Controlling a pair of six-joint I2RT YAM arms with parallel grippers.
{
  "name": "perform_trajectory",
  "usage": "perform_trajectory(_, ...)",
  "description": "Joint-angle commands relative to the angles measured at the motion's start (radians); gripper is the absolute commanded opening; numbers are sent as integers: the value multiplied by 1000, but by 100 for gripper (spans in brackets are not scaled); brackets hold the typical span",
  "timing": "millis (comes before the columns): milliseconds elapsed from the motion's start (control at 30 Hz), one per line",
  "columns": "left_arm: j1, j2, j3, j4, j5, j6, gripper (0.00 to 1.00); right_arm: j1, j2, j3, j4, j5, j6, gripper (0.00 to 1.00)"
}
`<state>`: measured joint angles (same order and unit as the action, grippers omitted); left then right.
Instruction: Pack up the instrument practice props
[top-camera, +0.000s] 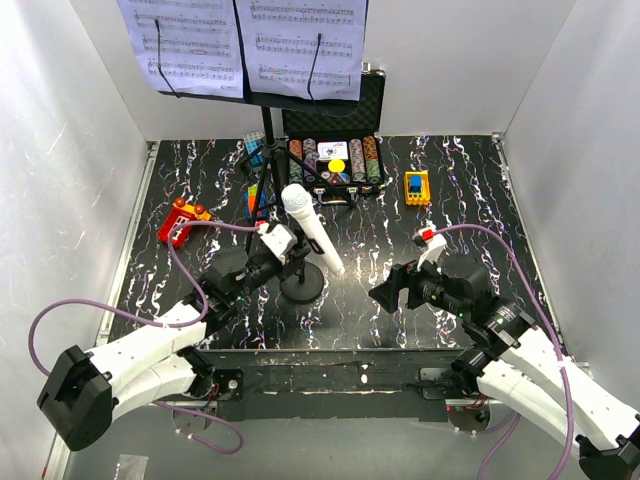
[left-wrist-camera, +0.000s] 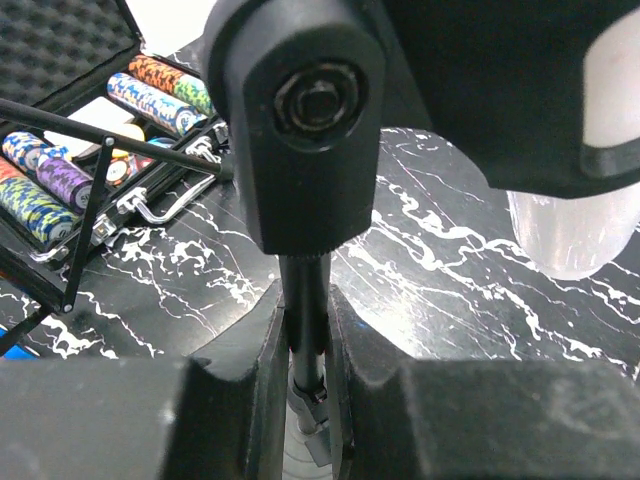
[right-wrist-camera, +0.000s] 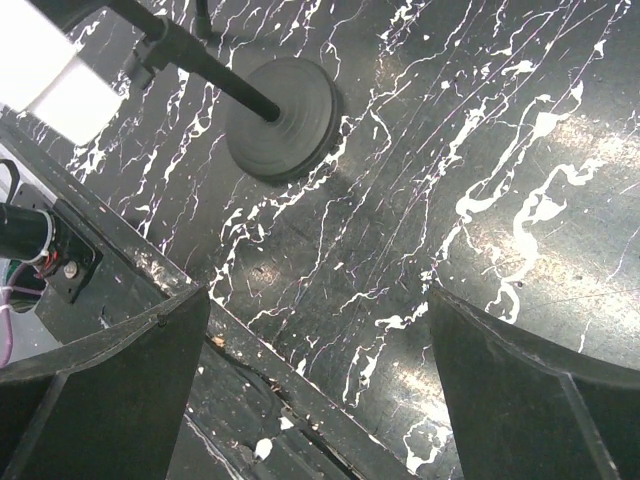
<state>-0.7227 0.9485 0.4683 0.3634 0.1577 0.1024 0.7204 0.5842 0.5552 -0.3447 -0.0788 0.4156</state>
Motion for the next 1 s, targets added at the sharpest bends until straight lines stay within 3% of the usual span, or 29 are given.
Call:
perform_trajectory(0, -7, 24, -13, 209, -58, -16, 0, 4, -29, 51, -10, 8, -14, 97)
perform_trajectory(67, -7, 27, -28, 224, -63, -41, 1, 4, -33, 55, -22, 10, -15, 97)
perform_trajectory(200, -9, 9, -26, 180, -66, -67, 20, 4, -34, 57, -36, 10, -15, 97)
perform_trajectory(367, -9, -40, -4, 99, -76, -69, 36, 4, -35, 58, -34, 7, -17, 97)
perform_trajectory(833, -11, -154, 35, -86, -98, -53, 48, 4, -43, 65, -56, 1, -17, 98)
perform_trajectory(967, -9, -188, 27, -97, -142, -55, 61, 5, -40, 63, -57, -6, -14, 97)
